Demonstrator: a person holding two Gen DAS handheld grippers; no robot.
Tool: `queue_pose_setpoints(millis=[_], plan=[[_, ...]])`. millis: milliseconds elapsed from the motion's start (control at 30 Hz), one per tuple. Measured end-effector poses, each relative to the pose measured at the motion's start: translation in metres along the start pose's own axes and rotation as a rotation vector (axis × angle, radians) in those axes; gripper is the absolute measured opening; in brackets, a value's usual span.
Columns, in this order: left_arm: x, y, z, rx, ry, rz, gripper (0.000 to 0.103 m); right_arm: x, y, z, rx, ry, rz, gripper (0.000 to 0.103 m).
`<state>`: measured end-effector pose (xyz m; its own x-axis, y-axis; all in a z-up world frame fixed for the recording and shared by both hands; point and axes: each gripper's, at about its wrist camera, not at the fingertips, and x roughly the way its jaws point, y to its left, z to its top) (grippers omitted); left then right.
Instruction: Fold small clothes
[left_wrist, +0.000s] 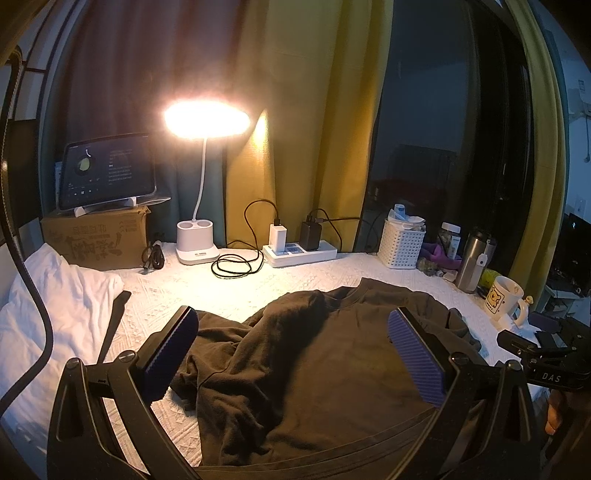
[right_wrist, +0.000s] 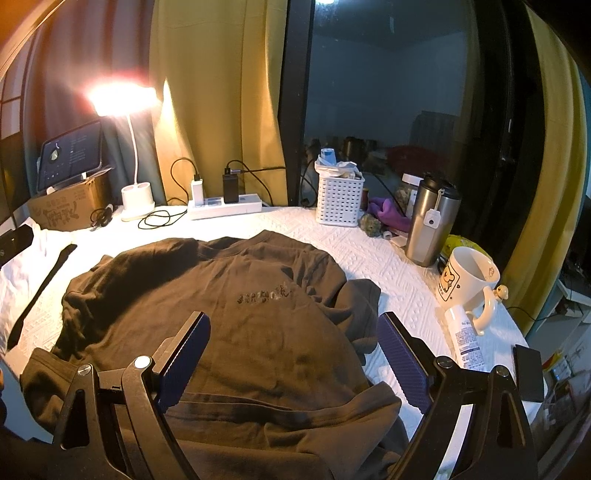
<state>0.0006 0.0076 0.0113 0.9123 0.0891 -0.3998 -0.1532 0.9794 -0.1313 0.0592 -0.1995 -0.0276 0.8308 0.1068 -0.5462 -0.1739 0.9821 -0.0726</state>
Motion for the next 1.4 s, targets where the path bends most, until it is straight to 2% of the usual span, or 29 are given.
queue_pose_setpoints(millis=[567,1033,1400], plan=[[0.004,-0.004,0.002,0.007,0.013,0.004,0.102,0.004,-0.001,-0.001,0.000,0.007,0.001,0.092],[0.039,-0.017,0.006,0.023,0.069,0.026,0.102,0.045,-0.013,0.003,0.019,0.049,0.023,0.092],[0.077,-0.028,0.008,0.028,0.134,0.042,0.102,0.090,-0.049,0.014,0.040,0.094,-0.001,0.092]])
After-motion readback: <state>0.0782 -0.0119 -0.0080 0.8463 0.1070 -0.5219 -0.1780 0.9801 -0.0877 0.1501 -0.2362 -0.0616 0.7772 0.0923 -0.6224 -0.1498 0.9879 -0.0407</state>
